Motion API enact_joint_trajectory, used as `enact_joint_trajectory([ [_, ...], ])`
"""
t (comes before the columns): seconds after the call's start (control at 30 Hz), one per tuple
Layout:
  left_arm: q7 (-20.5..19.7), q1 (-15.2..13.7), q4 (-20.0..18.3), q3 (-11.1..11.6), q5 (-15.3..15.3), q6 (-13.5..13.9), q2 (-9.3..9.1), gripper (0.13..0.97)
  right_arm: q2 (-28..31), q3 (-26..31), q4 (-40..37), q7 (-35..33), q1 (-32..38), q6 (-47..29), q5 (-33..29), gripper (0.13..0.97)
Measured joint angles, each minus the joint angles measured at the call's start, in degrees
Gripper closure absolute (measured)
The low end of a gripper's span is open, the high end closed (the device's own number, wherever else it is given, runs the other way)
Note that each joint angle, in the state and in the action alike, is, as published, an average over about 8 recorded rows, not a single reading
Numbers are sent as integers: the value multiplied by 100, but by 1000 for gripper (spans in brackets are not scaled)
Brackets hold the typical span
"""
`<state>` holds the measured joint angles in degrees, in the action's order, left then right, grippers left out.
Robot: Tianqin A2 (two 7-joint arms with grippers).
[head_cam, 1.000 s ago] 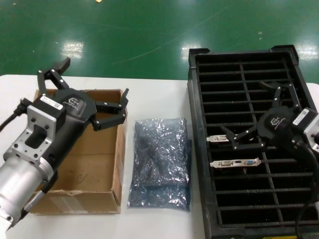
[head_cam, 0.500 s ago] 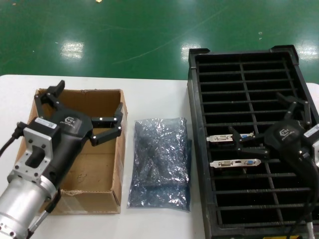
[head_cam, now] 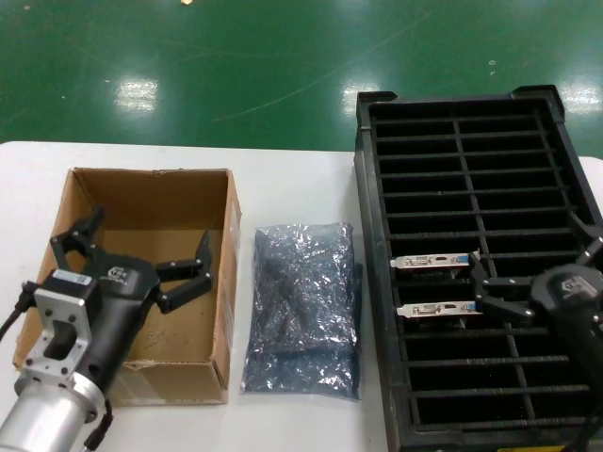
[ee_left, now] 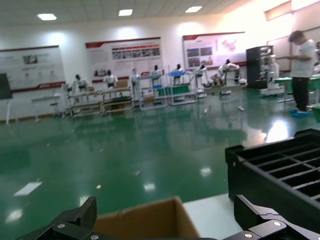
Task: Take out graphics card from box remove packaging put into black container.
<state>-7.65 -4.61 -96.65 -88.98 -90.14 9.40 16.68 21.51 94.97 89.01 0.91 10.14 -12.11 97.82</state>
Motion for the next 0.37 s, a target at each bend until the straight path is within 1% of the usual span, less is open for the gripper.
enact_joint_trajectory([
  [0.27, 375, 228, 244, -133, -637, -460, 25, 132, -213, -162, 131, -44, -502, 593, 260, 129],
  [0.37, 448, 272, 291, -158, -761, -550, 30, 132, -253, -193, 156, -52, -599, 709, 311, 129],
])
